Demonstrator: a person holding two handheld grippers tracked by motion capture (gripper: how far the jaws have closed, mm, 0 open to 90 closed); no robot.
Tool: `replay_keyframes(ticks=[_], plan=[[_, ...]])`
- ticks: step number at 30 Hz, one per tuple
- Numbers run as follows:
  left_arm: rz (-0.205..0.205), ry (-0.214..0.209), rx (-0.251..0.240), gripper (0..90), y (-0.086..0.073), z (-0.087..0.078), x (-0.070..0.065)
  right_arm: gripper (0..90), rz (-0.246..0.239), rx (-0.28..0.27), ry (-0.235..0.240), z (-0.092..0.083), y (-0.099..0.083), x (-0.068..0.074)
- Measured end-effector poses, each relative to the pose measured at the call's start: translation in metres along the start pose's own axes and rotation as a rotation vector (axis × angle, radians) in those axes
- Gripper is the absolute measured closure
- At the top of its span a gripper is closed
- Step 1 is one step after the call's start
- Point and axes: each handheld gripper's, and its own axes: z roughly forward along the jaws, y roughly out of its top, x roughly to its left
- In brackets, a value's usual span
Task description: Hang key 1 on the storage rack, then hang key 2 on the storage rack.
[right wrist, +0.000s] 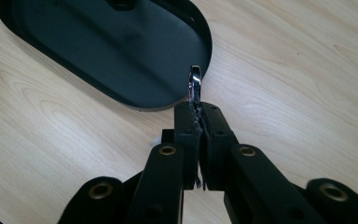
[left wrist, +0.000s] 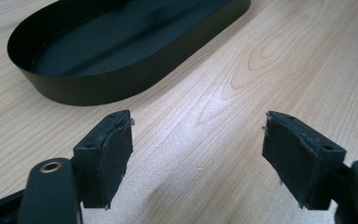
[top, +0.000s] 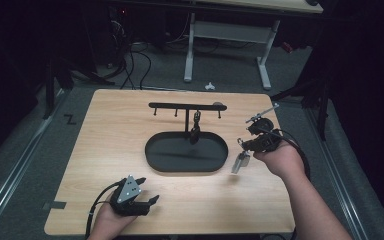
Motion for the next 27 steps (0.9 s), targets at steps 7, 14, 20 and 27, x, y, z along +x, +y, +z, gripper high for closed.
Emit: replay_keyframes(ticks=[7, 14, 20, 27], plan=[[-0.001, -0.002, -0.005, 24.7, -0.001, 0.0, 0.001, 87.4, -0.016, -0.015, 0.013, -0.006, 0.013, 0.007], [0.0, 0.001, -0.011, 24.7, 0.001, -0.001, 0.002, 87.4, -0.019, -0.023, 0.015, -0.01, 0.025, 0.01], [0.0, 0.0, -0.003, 24.7, 0.0, -0.001, 0.002, 87.4, -0.034, -0.033, 0.018, -0.011, 0.033, 0.014], [0.007, -0.002, 0.009, 24.7, -0.001, 0.0, 0.001, 87.3, -0.05, -0.055, 0.029, -0.013, 0.048, 0.019]])
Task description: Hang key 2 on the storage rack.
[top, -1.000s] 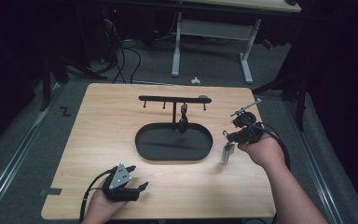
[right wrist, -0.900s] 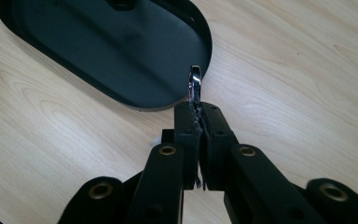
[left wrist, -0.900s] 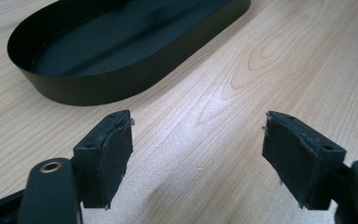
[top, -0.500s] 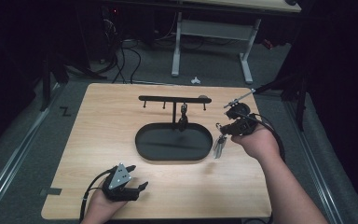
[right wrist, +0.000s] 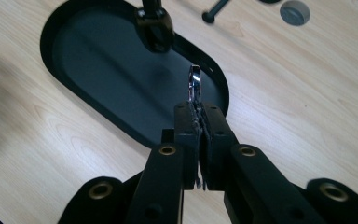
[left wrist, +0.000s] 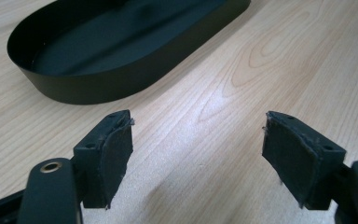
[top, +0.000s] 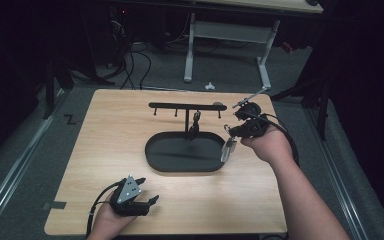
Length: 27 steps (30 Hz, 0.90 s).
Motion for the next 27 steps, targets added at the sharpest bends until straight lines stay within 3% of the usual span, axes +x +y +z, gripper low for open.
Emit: replay_keyframes(ticks=[12, 19, 25, 27], plan=[[-0.01, 0.017, -0.009, 24.7, -0.002, -0.008, 0.001, 87.3, 0.004, -0.027, 0.023, 0.012, 0.023, 0.003], [-0.007, 0.023, -0.004, 24.7, -0.004, -0.01, 0.001, 87.3, 0.03, -0.048, 0.031, 0.013, 0.03, -0.008], [-0.003, 0.019, -0.001, 24.7, -0.003, -0.009, 0.0, 87.2, 0.046, -0.035, 0.03, 0.02, 0.032, -0.011], [0.0, 0.017, 0.004, 24.6, -0.003, -0.008, 0.0, 87.2, 0.075, -0.054, 0.049, 0.024, 0.031, -0.018]])
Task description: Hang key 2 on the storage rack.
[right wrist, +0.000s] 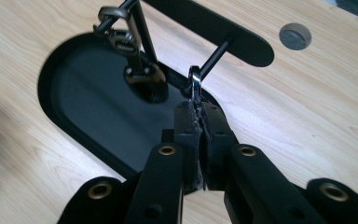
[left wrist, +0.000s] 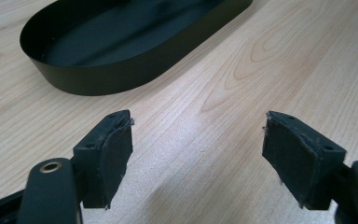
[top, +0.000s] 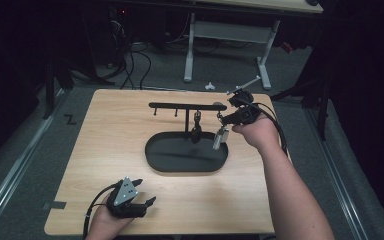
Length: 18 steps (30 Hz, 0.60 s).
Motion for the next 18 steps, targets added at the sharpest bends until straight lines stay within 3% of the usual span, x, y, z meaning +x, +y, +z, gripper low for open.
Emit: replay_keyframes(ticks=[5, 13, 18], plan=[[0.001, -0.002, 0.003, 24.6, 0.0, 0.0, 0.0, 86.5, 0.008, -0.015, 0.014, 0.003, -0.002, -0.006], [0.002, -0.002, 0.003, 24.6, 0.0, 0.001, -0.001, 85.5, 0.012, -0.006, -0.026, 0.007, -0.007, -0.006], [0.006, -0.003, 0.004, 24.6, 0.0, 0.002, -0.002, 83.3, 0.031, 0.001, -0.038, 0.014, -0.024, -0.009]])
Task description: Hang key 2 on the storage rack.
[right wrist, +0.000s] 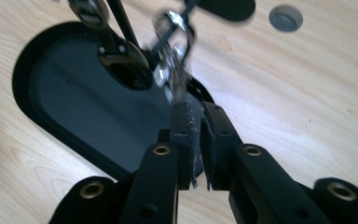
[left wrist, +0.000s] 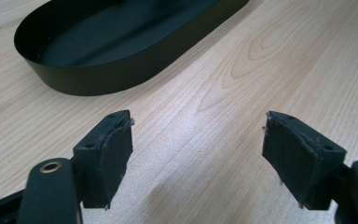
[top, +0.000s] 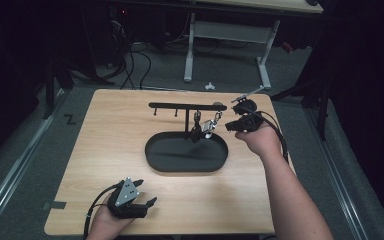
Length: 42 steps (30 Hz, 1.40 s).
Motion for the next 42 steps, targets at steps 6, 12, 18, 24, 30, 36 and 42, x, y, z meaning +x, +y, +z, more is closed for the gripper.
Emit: replay_keyframes(ticks=[6, 12, 18, 24, 30, 36, 42], plan=[[0.0, 0.002, 0.001, 24.6, 0.0, 0.002, -0.001, 77.8, 0.015, 0.011, 0.002, 0.016, -0.033, -0.003], [0.008, 0.002, 0.011, 24.6, 0.0, 0.004, -0.001, 73.8, 0.008, -0.003, 0.001, 0.029, -0.068, 0.0], [0.011, 0.003, 0.008, 24.6, 0.002, 0.004, -0.003, 70.0, 0.013, -0.042, -0.011, 0.038, -0.099, 0.004], [0.018, -0.001, 0.014, 24.6, 0.002, 0.004, -0.006, 67.0, 0.014, -0.152, -0.058, 0.046, -0.149, 0.01], [0.018, -0.005, 0.02, 24.6, 0.002, 0.005, -0.007, 64.0, 0.045, -0.239, -0.07, 0.049, -0.188, 0.017], [-0.001, -0.008, 0.008, 24.5, 0.004, 0.005, -0.007, 57.2, 0.049, -0.334, -0.108, 0.045, -0.239, 0.03], [-0.007, -0.004, 0.012, 24.3, 0.005, 0.006, -0.007, 54.5, 0.053, -0.35, -0.105, 0.045, -0.237, 0.029]])
